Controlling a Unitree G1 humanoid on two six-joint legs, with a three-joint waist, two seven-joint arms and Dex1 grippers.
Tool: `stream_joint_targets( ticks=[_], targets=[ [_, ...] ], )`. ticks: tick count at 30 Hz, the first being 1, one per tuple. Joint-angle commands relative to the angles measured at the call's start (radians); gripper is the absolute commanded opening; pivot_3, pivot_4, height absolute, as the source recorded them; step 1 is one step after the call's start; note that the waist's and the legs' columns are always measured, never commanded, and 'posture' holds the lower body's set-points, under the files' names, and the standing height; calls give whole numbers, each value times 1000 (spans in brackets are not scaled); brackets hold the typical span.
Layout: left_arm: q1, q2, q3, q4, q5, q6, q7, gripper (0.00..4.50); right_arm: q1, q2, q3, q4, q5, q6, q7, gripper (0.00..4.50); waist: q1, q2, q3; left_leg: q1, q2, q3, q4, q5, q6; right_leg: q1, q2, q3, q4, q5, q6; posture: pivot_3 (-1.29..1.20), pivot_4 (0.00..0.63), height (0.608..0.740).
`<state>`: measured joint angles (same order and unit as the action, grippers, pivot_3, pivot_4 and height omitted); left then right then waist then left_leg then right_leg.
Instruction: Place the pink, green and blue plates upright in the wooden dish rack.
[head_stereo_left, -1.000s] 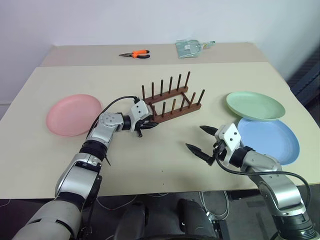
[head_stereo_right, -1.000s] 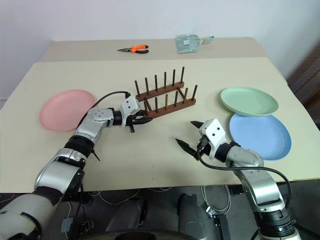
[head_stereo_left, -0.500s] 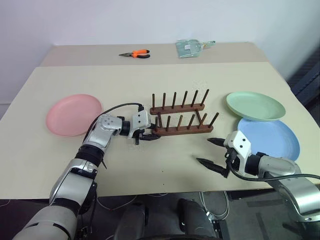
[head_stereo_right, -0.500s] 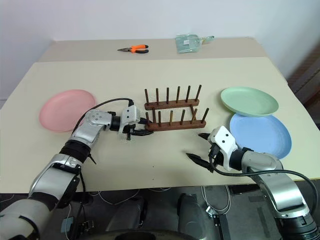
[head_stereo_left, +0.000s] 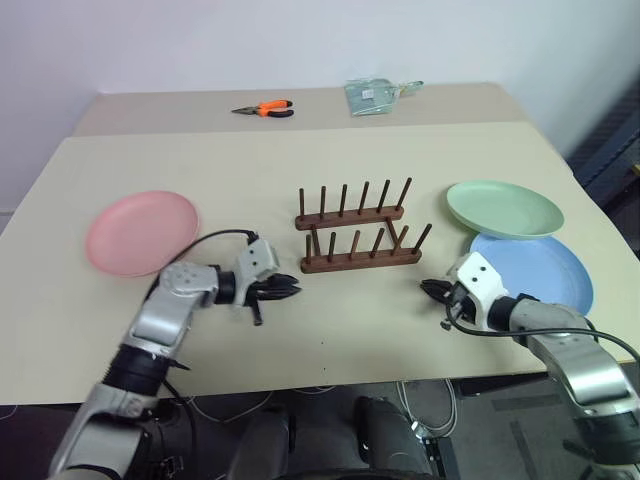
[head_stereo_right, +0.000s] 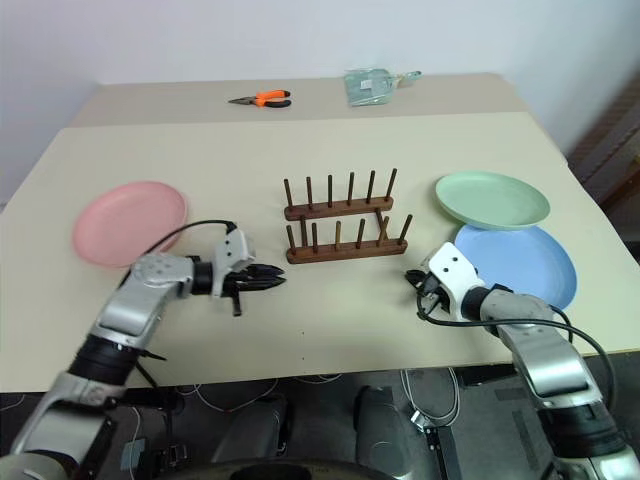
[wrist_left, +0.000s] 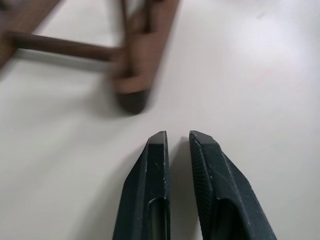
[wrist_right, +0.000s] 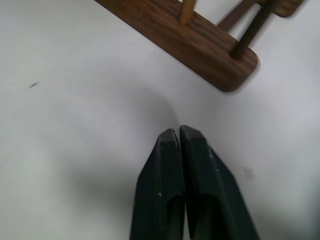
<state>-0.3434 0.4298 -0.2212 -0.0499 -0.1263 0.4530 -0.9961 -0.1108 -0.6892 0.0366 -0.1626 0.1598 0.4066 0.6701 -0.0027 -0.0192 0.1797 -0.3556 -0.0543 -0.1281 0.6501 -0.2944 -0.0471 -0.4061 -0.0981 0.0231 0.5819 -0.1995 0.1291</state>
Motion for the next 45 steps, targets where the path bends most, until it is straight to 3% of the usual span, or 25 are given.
stream_joint_targets(
  ticks=[1,9,20,23,28,29,32,33,37,41,45],
  targets=[
    [6,-49,-55,-66,57,97,136,953,-73,48,28,84,-56,-32,-51,0,-2,0,0,0,0,0,0,0,0,0,0,0,0,0,0,0,150,740],
    [-76,-166,-38,116,154,80,421,953,-227,145,66,283,-143,-107,-129,0,-8,1,-4,3,0,0,0,1,-1,2,0,0,2,0,0,0,150,740],
    [-131,-162,-20,232,134,-12,464,953,-282,160,52,357,-156,-189,-106,0,-12,4,-7,4,0,0,-1,1,-2,2,1,0,3,3,-4,0,150,740],
    [-100,-139,-39,152,103,-32,392,922,-234,76,32,241,-138,-210,-17,816,-12,4,-7,4,0,0,-1,1,-2,1,1,0,3,3,-4,0,150,740],
    [12,-68,28,-78,-12,-30,291,922,-152,-67,-121,-38,18,-105,115,3157,-15,6,-6,0,0,1,-3,1,-2,-3,0,1,2,2,-3,0,150,740],
    [27,-66,82,-107,-45,-3,309,922,-129,-92,-143,-83,54,-85,149,3157,-12,5,-6,0,0,1,-3,1,-2,-3,0,1,1,2,-3,0,150,740],
    [-13,-109,353,-102,-120,50,528,1720,-87,-123,-173,-177,156,-35,224,3216,-8,2,-5,0,1,-2,-2,1,-1,-1,1,-1,1,0,1,0,150,740],
    [-46,-112,433,-74,-100,41,639,2211,-89,-119,-170,-195,194,-11,243,3216,-7,1,-4,0,1,-3,-2,1,-1,-1,1,-2,1,0,0,0,150,740],
    [-195,-97,729,5,45,128,1162,4211,-147,-77,-97,-233,248,37,265,4492,-14,0,-4,1,1,-5,-1,1,-1,0,1,-3,2,1,1,0,150,740],
    [-192,-61,824,-28,121,269,1323,4361,-233,18,8,-279,256,49,243,4500,-11,0,-4,2,0,-3,-3,1,-2,-2,1,-1,2,1,0,0,150,740],
    [-179,-97,909,-56,43,441,1322,4361,-264,69,89,-270,224,31,242,4500,16,-6,-7,-2,-1,-6,-3,1,-3,-3,0,-4,1,2,-1,0,150,740]
  ],
)
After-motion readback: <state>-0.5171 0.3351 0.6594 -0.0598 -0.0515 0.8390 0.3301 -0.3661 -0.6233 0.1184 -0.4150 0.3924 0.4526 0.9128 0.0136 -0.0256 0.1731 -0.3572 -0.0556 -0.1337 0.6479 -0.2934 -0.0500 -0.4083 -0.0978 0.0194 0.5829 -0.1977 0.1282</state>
